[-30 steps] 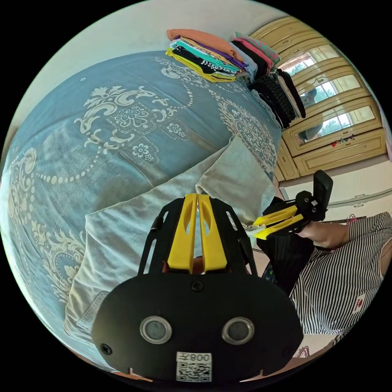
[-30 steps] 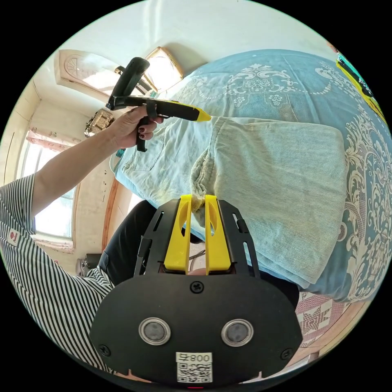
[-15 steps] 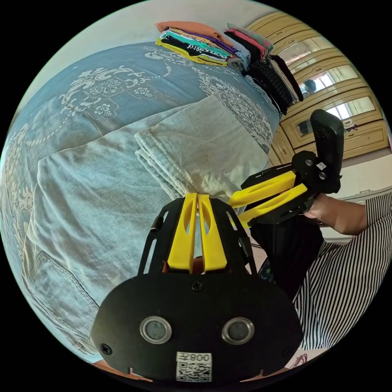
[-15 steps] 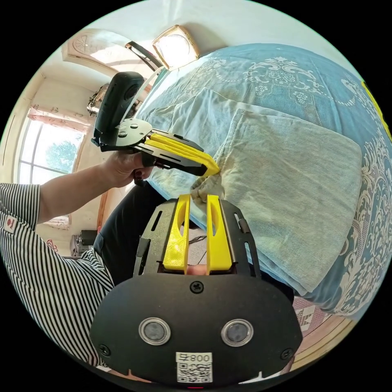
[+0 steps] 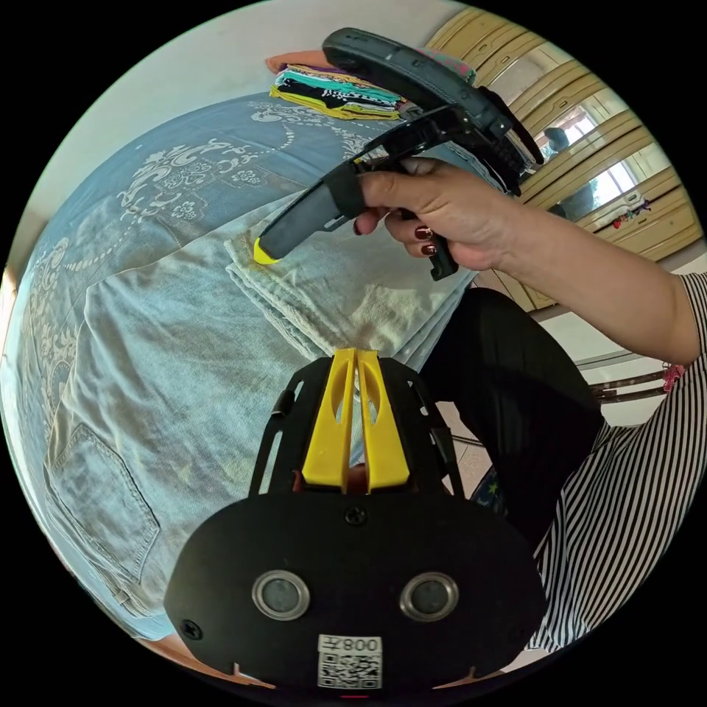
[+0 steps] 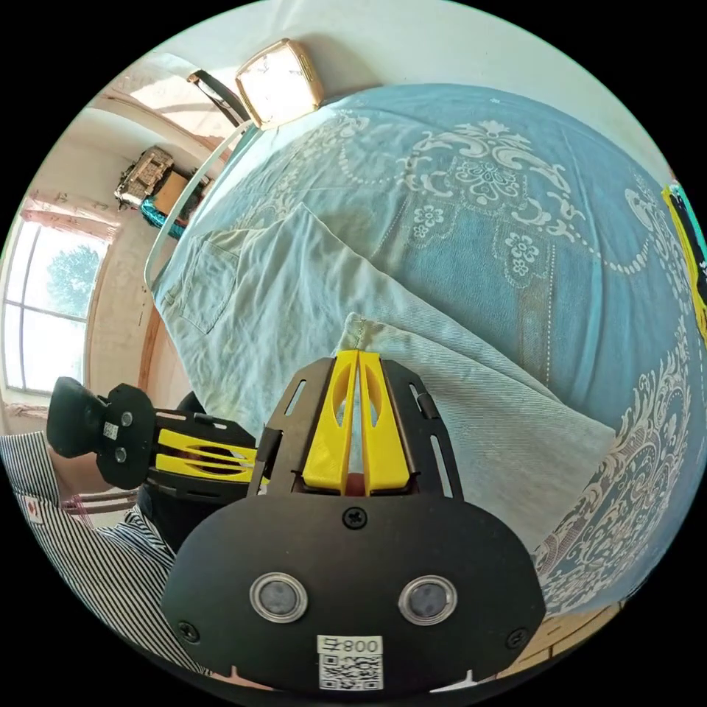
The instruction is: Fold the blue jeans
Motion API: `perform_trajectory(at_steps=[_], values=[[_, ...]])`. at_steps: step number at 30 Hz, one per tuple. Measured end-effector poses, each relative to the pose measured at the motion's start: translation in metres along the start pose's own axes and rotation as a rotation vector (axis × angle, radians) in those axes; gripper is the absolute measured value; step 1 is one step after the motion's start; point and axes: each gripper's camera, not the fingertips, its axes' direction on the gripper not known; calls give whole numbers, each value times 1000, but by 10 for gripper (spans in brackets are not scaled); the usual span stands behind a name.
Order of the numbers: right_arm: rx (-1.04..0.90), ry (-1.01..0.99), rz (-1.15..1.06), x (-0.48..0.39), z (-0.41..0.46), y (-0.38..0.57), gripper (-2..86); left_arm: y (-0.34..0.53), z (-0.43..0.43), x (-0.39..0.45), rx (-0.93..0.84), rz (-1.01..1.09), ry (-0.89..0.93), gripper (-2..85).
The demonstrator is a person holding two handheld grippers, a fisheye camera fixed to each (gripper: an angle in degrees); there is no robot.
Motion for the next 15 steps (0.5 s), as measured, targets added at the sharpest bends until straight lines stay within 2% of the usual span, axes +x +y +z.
perform_trajectory(at_steps=[6,10,12,15], values=[[26,-56,8,21,-3,16,0,16,-14,25,36,-32,9,1],[59,-74,-95,11,-26,57,1,30,-30,55,70,-27,-55,2],[44,-113,-107,9,-25,82,1,33,-28,66,40,-29,-91,2],[-95,-77,-111,9,7,115,2,37,-17,80,-27,-54,-120,2]])
